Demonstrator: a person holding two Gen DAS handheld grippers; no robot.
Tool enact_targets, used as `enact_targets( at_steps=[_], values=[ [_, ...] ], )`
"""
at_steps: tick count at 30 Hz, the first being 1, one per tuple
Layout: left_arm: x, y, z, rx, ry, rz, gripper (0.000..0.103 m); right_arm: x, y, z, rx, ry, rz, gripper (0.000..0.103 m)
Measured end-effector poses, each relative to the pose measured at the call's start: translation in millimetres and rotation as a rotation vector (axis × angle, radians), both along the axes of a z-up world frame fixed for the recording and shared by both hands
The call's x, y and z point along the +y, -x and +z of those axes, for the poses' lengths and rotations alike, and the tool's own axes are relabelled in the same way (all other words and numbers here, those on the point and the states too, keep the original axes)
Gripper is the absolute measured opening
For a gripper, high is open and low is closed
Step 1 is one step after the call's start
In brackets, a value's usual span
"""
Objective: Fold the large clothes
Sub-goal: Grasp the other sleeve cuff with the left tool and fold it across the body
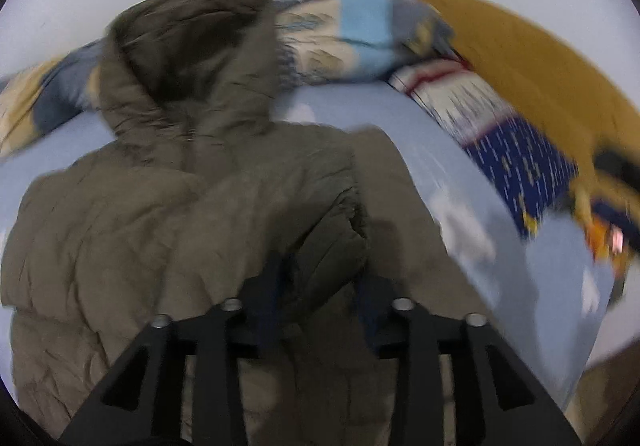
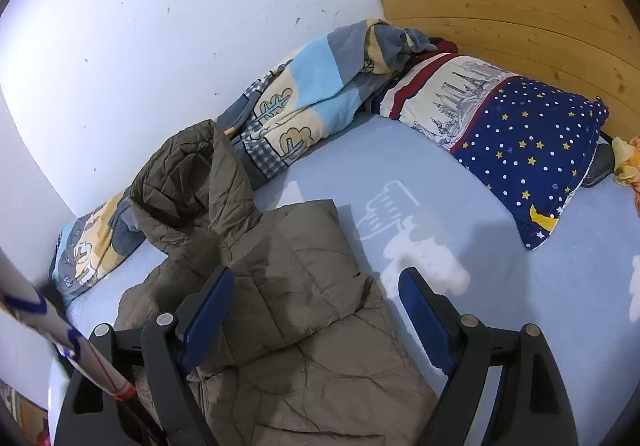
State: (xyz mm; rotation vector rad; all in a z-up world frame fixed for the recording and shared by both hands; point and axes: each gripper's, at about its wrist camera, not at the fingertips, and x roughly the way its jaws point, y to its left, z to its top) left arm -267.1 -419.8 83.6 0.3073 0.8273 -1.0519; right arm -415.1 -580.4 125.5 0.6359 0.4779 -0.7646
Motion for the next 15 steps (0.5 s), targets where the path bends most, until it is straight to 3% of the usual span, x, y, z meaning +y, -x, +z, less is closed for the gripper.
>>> enact_targets(
  at_steps=[1, 3, 6, 11, 15],
  values=[
    [3, 9, 4, -0.041, -0.007, -0.03, 0.054, 0, -1, 0, 0.0, -0.002, -0.001, 0.088],
    [16, 15, 16, -0.085, 0.026, -0.063, 0.064, 0, 0, -1, -0.004, -0.009, 0.001, 0.088],
    [33, 4, 33, -0.137, 0.05, -0.036, 0.065, 0, -4, -2, -0.002, -0.007, 0.003, 0.088],
    [80, -68, 37, -0.134, 0.016, 0.196, 0.065, 5, -26, -13, 0.022, -0.016, 0.079, 0.088],
    [117, -116, 20, -0.114, -0.038, 0.357, 0.065, 17, -59, -31, 0.08, -0.012, 0.186, 0.076]
  ],
)
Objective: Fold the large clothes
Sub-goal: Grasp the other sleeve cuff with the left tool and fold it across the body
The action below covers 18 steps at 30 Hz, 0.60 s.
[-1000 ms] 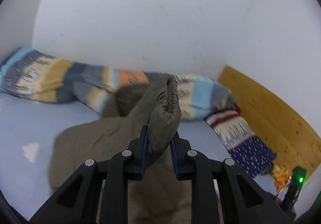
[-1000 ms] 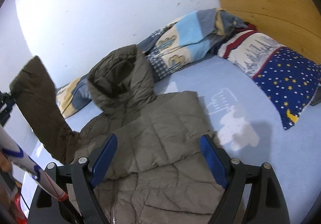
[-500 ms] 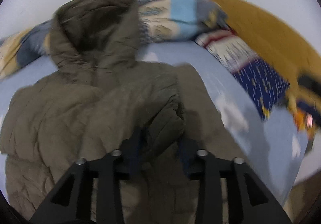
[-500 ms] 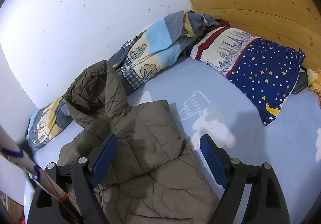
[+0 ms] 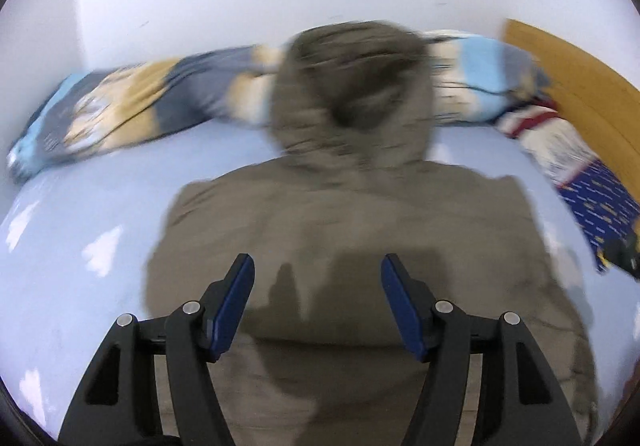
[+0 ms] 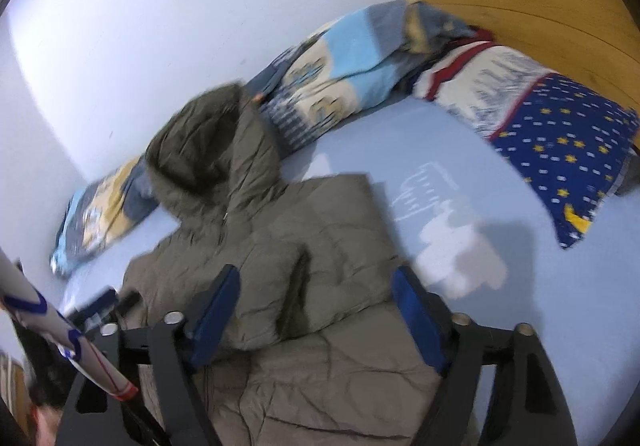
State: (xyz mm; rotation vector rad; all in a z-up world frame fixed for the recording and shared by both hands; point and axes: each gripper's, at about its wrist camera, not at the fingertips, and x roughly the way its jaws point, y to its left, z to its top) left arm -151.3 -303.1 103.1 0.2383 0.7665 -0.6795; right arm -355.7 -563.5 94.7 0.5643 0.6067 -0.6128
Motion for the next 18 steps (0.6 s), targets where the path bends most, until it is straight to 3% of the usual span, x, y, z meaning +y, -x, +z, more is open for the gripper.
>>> enact_targets(
  at_steps=[1, 6, 10, 18],
  values=[
    [5, -8, -6, 0.008, -0.011, 0.019, 0.065, 5, -12, -7, 0.023, 0.006, 0.034, 0.068],
    [13, -25, -36, 0.055, -0.058, 0.036, 0.065, 17, -48, -38, 0.106, 0.014, 0.117, 0.052],
    [13, -29, -56, 0.09, -0.077, 0.043, 0.065, 19, -64, -56, 0.166, 0.028, 0.144, 0.052],
    [6, -35, -81, 0.154, -0.107, 0.055, 0.066, 8, -86, -118, 0.305, -0.059, 0.152, 0.052]
  ],
)
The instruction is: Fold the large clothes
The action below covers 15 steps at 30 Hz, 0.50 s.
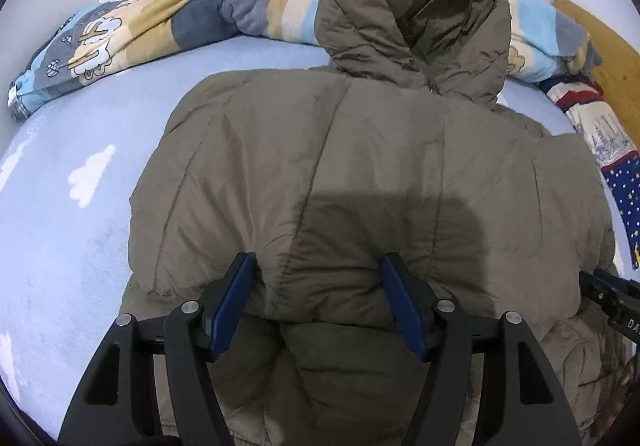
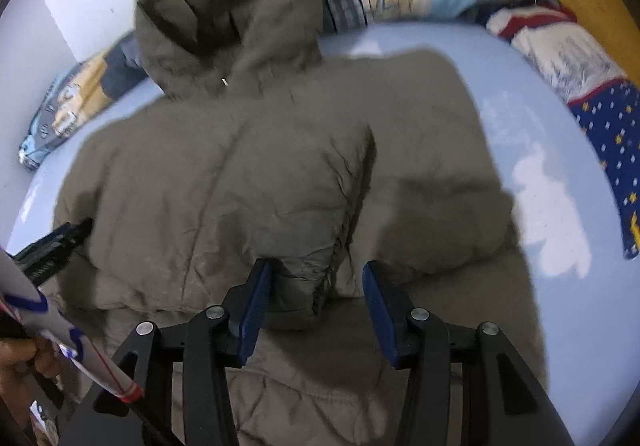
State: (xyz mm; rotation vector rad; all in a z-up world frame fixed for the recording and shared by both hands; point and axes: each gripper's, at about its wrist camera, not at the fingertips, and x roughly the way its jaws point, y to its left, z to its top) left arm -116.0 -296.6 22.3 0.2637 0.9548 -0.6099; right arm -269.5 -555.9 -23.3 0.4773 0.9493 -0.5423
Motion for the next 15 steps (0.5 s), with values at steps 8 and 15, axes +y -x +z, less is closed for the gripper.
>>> enact_targets(
  at_steps=[8, 15],
  values=[
    [25, 54, 47, -0.108, 0.004, -0.049, 0.066, 9, 2, 18, 0.019, 0.019, 0.0, 0.055],
    [95, 109, 57, -0.076, -0.015, -0.047, 0.066, 52, 24, 52, -0.023, 0.047, 0.082, 0.064]
  ],
)
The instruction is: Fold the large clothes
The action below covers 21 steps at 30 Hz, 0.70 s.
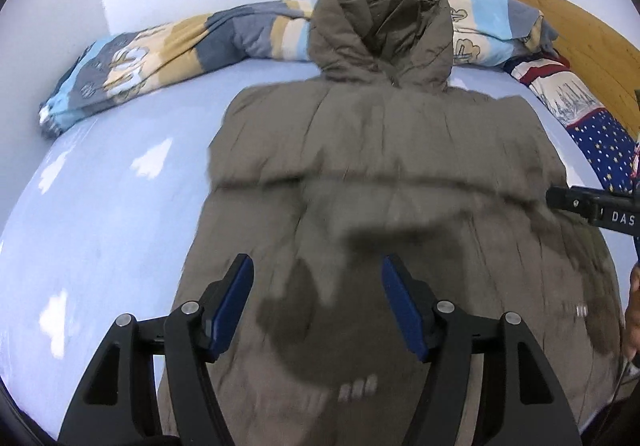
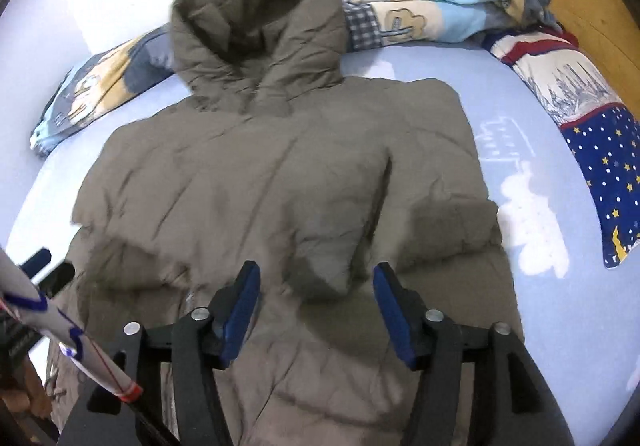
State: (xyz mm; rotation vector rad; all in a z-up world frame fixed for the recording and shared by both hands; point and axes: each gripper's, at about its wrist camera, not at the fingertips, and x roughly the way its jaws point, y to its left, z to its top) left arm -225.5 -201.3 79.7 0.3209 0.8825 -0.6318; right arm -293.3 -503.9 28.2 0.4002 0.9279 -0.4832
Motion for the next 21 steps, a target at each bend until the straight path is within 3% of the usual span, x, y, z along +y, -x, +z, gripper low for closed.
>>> enact_targets(
  at_steps=[2, 5, 8, 10, 12, 15, 17, 18, 21],
  values=[
    [20, 5, -8, 0.049, 0.004, 0.03, 0.066, 14, 9, 1, 0.007, 0.01, 0.036, 0.064],
    [38, 9, -33, 0.105, -0.057, 0.077, 0.066, 32, 25, -3, 0.036, 0.04, 0.065, 0.067],
    [54, 9, -54, 0.193, -0.089, 0.104, 0.066, 40, 41, -22, 0.074, -0.008, 0.065, 0.067],
    [69, 14, -47, 0.19, -0.062, 0.134, 0.066, 43, 51, -40, 0.123, -0.074, 0.061, 0.068],
    [95, 24, -26, 0.168, 0.02, 0.144, 0.066, 48, 64, -51, 0.15, -0.091, 0.06, 0.068],
    [139, 31, -5, 0.126, 0.081, 0.182, 0.066, 53, 97, -31, 0.097, -0.058, 0.051, 0.069],
    [176, 28, -4, 0.117, 0.095, 0.248, 0.068, 52, 132, -15, 0.035, -0.028, 0.027, 0.08],
    [191, 27, -9, 0.135, 0.099, 0.276, 0.068, 49, 153, -10, 0.021, 0.004, -0.009, 0.086],
    [226, 21, -31, 0.234, 0.132, 0.326, 0.068, 35, 210, -17, 0.014, 0.027, -0.118, 0.088]
  ],
)
